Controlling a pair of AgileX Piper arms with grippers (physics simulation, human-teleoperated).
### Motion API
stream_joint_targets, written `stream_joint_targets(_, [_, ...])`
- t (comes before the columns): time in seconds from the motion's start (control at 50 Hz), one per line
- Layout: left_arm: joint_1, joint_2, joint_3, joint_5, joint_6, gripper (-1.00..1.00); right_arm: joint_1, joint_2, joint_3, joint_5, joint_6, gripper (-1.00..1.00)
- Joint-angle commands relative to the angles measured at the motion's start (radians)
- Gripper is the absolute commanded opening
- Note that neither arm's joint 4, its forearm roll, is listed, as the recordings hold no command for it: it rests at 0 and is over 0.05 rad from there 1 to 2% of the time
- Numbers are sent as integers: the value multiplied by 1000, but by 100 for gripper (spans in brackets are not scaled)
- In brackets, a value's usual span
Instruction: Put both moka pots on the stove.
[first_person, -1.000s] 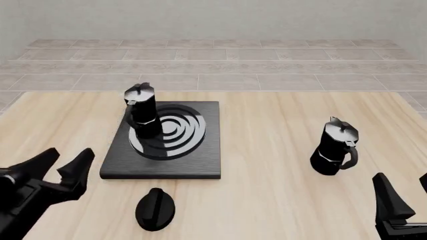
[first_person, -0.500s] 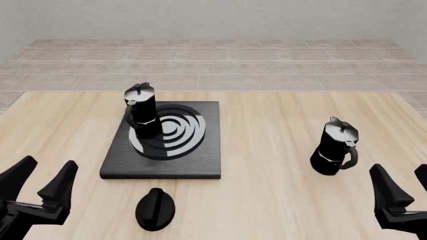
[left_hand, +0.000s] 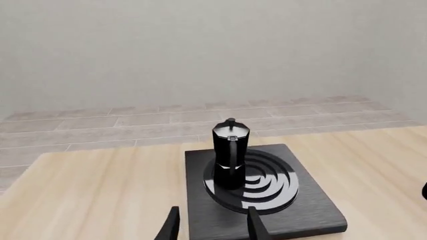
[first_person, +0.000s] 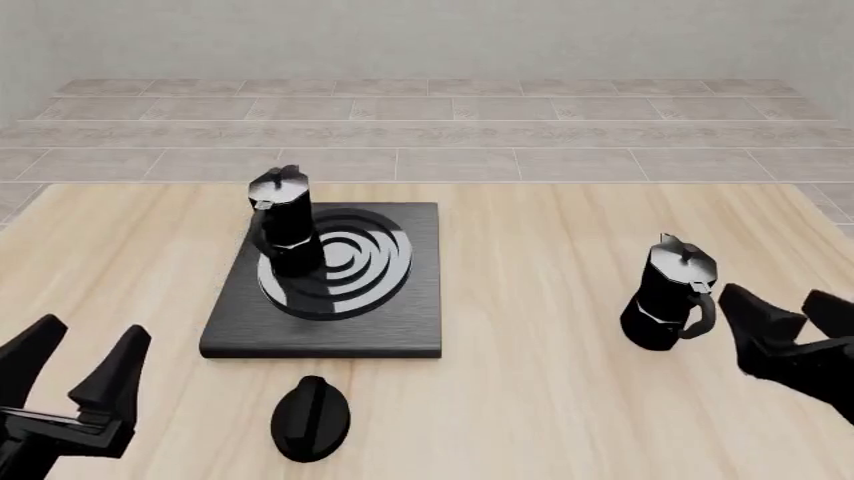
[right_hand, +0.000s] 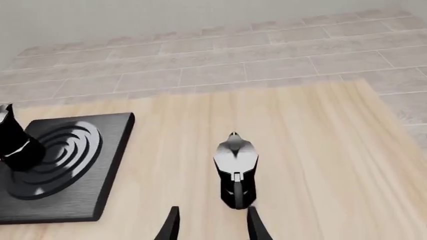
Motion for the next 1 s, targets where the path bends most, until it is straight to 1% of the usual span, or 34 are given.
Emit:
stream_joint_targets(0.02, [0,-7,0,7,0,100,-2,123,-97,105,1,100])
stream_joint_targets(0.04, [0,-15,0,12,2,100,-20,140,-107,111,-19,100])
stream_joint_targets(0.06, [0,-14,0,13,2,100,-20,156,-110,115,-26,100])
stream_joint_targets(0.08, [0,-10,0,10,0,100,-17,159,-112,119,-14,100])
stream_joint_targets(0.16, [0,-10,0,10,1,100,-15,189,-133,135,-27,100])
stream_joint_targets(0.2, [0,-11,1,8,2,100,-21,222,-144,147,-42,100])
stream_joint_targets(0.22, [0,-9,1,9,1,100,-11,225,-150,155,-42,100])
stream_joint_targets(0.24, [0,-13,1,11,2,100,-9,223,-155,158,-25,100])
stream_joint_targets(0.28, [0,-12,0,12,1,100,-17,244,-160,162,-50,100])
stream_joint_targets(0.32, [0,-5,1,2,2,100,-16,250,-160,156,-45,100])
stream_joint_targets(0.34, [0,-4,1,3,1,100,-24,259,-161,155,-64,100])
stream_joint_targets(0.36, [0,-4,1,3,1,100,-24,259,-161,155,-64,100])
stream_joint_targets(0.38, [0,-12,1,10,2,100,-35,269,-161,153,-83,100])
stream_joint_targets(0.44, [0,-14,1,13,1,100,-34,275,-162,148,-79,100])
stream_joint_targets(0.52, [0,-15,1,13,2,100,-41,327,-153,111,-92,100])
stream_joint_targets(0.56, [0,-13,1,11,1,100,-51,352,-150,96,-111,100])
stream_joint_targets(0.62, [0,-14,0,13,1,100,-47,389,-138,60,-111,100])
stream_joint_targets(0.66, [0,-16,1,14,2,100,-47,398,-135,52,-113,100])
stream_joint_targets(0.8, [0,-23,-4,26,2,100,-54,478,-120,-22,-142,100])
stream_joint_targets(0.84, [0,-23,-4,25,2,100,-51,501,-113,-41,-134,100])
stream_joint_targets(1.0, [0,-35,1,33,2,100,-60,536,-99,-85,-145,100])
